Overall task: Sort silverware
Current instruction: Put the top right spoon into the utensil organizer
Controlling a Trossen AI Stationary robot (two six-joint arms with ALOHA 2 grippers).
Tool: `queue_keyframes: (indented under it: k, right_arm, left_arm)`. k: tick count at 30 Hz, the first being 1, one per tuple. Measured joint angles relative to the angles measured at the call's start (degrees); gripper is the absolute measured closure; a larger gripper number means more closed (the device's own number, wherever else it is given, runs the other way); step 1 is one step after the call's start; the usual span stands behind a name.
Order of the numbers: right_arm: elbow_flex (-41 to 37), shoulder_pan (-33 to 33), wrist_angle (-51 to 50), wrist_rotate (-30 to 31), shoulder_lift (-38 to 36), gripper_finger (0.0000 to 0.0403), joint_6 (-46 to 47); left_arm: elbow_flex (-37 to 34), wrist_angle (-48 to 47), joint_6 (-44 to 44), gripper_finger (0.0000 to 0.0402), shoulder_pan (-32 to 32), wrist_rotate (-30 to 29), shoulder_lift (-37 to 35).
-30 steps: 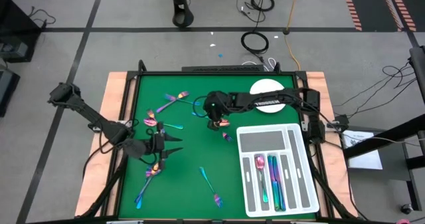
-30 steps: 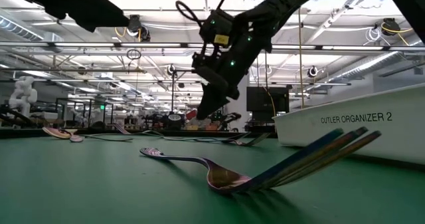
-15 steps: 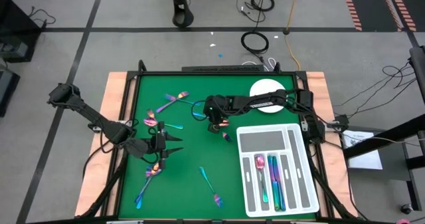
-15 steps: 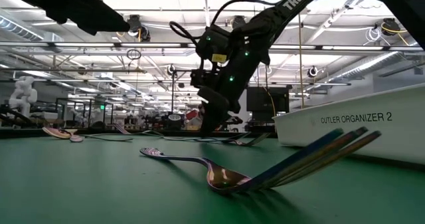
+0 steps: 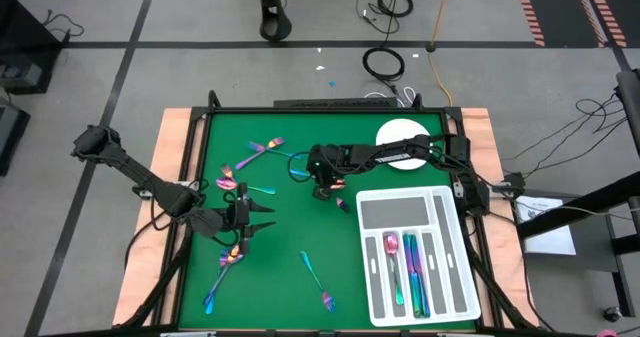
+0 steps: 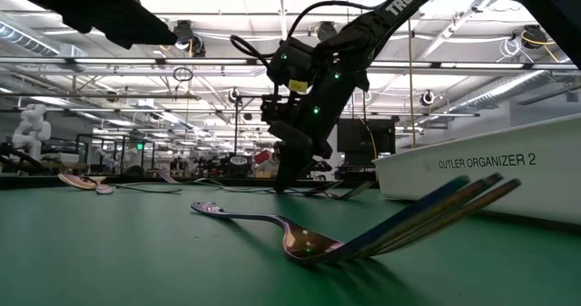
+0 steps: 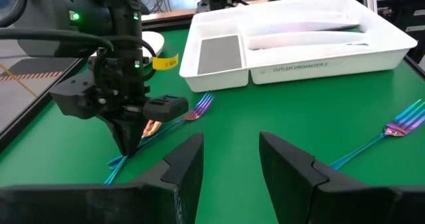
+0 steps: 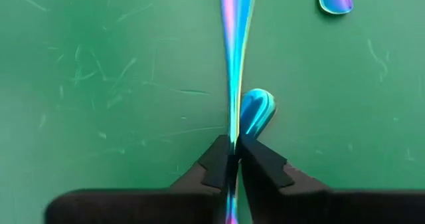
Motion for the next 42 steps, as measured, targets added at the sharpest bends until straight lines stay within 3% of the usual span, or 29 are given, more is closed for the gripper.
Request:
queue_keyframes:
  k: [8,27,42]
  right_arm:
    - [-0.03,0.09,0.14,0.07,-0.34,0.0398,5.17]
    - [0.42,1.93,0.46,3.56,-8.41,0.0402,3.79]
    - [0.5,8.27,-22.0,4.7,-27.38,0.0403,-2.56]
  left_arm:
    - [0.0,-0.01,0.0,0.0253,0.0,0.0,0.0]
    - [0.0,-0.01,0.0,0.0253,0.0,-0.02,0.0]
    - [0.0,0.0,0.0,0.0253,0.0,-0.02,0.0]
